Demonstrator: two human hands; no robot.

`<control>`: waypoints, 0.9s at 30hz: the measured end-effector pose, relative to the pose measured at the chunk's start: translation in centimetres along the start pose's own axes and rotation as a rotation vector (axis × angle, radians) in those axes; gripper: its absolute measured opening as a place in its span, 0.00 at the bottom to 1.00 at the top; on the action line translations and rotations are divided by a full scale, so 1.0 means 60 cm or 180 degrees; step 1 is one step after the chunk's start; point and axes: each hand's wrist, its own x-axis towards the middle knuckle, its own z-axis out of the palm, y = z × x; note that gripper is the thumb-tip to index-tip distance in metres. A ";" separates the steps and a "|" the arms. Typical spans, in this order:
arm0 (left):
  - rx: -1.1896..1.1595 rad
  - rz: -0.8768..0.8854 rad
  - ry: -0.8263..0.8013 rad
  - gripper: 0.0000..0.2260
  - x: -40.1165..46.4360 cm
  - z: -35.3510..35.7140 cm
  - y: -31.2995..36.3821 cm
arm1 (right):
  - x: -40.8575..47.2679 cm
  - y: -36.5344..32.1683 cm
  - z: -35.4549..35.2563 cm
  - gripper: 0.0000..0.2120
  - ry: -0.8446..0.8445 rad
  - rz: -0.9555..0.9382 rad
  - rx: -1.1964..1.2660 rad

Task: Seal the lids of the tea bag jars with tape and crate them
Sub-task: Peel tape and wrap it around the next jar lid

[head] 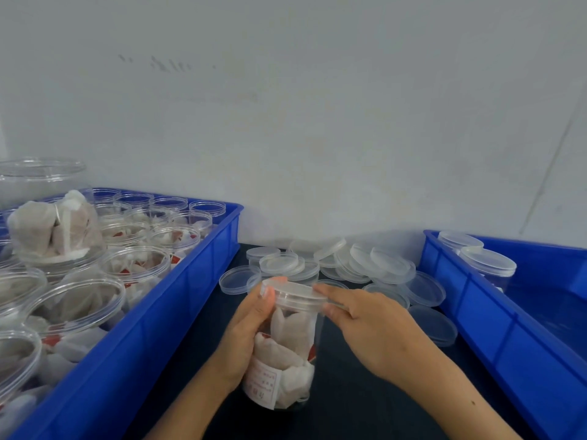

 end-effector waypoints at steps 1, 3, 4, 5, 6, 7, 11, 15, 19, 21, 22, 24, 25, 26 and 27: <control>0.0157 0.0104 0.0160 0.21 0.001 0.004 -0.004 | 0.001 -0.001 0.002 0.19 0.0022 0.0003 0.0017; 0.0878 0.0559 0.0744 0.21 0.002 0.013 -0.005 | 0.001 -0.004 0.005 0.19 0.0089 0.0057 0.0042; 0.1365 0.0851 0.1103 0.22 0.000 0.020 -0.001 | 0.001 -0.005 0.006 0.19 0.0127 0.0101 0.0055; 0.1752 0.1081 0.1378 0.24 -0.003 0.027 0.003 | 0.000 -0.007 0.007 0.19 0.0160 0.0136 0.0051; 0.1983 0.1188 0.1527 0.26 -0.007 0.033 0.005 | -0.001 -0.010 0.009 0.19 0.0182 0.0152 0.0029; 0.2092 0.1148 0.1569 0.28 -0.011 0.039 0.007 | -0.003 -0.013 0.012 0.19 0.0194 0.0150 -0.0007; 0.2343 0.0525 0.1217 0.43 -0.016 0.043 0.011 | -0.005 -0.024 0.019 0.19 0.0235 0.0165 -0.0257; 0.2025 0.0185 0.1078 0.35 -0.008 0.032 0.019 | -0.004 -0.023 0.025 0.18 0.0255 0.0051 -0.0329; 0.1673 0.0133 0.1128 0.37 -0.003 0.025 0.016 | -0.004 -0.018 0.023 0.21 -0.0213 0.0145 0.0229; 0.1506 0.0157 0.1141 0.35 -0.002 0.024 0.017 | -0.002 -0.016 0.016 0.21 -0.0341 0.0181 0.0422; 0.1423 0.0158 0.1122 0.35 -0.002 0.022 0.018 | 0.000 -0.014 0.013 0.21 -0.0368 0.0210 0.0472; 0.1268 0.0112 0.1062 0.36 0.000 0.017 0.017 | 0.003 -0.011 0.008 0.20 -0.0473 0.0286 0.0560; 0.1193 0.0101 0.1028 0.34 0.001 0.015 0.017 | 0.004 -0.010 0.005 0.20 -0.0556 0.0300 0.0577; 0.1125 0.0100 0.0995 0.33 0.002 0.013 0.017 | 0.004 -0.009 0.002 0.20 -0.0626 0.0304 0.0572; 0.1052 0.0096 0.0970 0.32 0.002 0.012 0.017 | 0.004 -0.007 0.000 0.20 -0.0659 0.0306 0.0546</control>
